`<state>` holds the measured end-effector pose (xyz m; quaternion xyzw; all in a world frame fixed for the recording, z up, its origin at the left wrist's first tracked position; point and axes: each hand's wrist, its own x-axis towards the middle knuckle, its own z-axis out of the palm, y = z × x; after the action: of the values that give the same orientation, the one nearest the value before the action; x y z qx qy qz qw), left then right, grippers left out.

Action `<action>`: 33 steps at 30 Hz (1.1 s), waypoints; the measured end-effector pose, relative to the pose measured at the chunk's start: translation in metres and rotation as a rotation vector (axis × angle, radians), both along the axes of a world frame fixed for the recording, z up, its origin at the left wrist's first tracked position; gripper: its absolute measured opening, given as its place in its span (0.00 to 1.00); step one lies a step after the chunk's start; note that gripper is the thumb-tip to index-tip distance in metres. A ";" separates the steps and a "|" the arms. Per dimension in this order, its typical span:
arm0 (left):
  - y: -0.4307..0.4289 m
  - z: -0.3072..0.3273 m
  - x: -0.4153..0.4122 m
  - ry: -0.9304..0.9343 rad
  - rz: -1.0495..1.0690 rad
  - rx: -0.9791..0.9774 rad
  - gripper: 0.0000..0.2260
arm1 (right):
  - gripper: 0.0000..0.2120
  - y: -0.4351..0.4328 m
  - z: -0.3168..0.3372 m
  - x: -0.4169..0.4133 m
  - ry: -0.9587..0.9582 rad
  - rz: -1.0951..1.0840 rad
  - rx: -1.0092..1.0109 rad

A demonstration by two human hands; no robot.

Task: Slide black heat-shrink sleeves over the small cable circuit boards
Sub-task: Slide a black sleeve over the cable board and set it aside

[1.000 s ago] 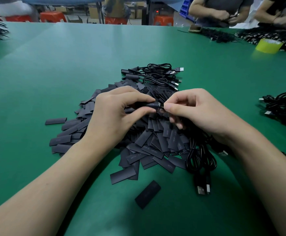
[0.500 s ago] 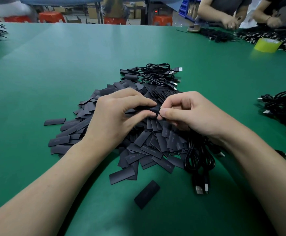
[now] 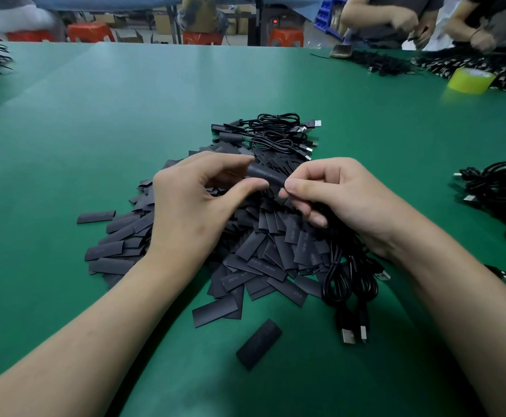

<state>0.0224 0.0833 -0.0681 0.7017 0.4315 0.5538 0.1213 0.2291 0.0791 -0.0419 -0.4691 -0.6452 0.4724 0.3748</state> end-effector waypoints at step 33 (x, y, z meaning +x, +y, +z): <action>0.005 -0.004 0.004 -0.154 0.064 -0.144 0.23 | 0.03 0.002 -0.002 -0.001 -0.153 -0.073 0.216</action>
<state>0.0260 0.0885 -0.0719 0.6325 0.4818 0.5770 0.1866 0.2285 0.0813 -0.0442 -0.4841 -0.7014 0.3492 0.3896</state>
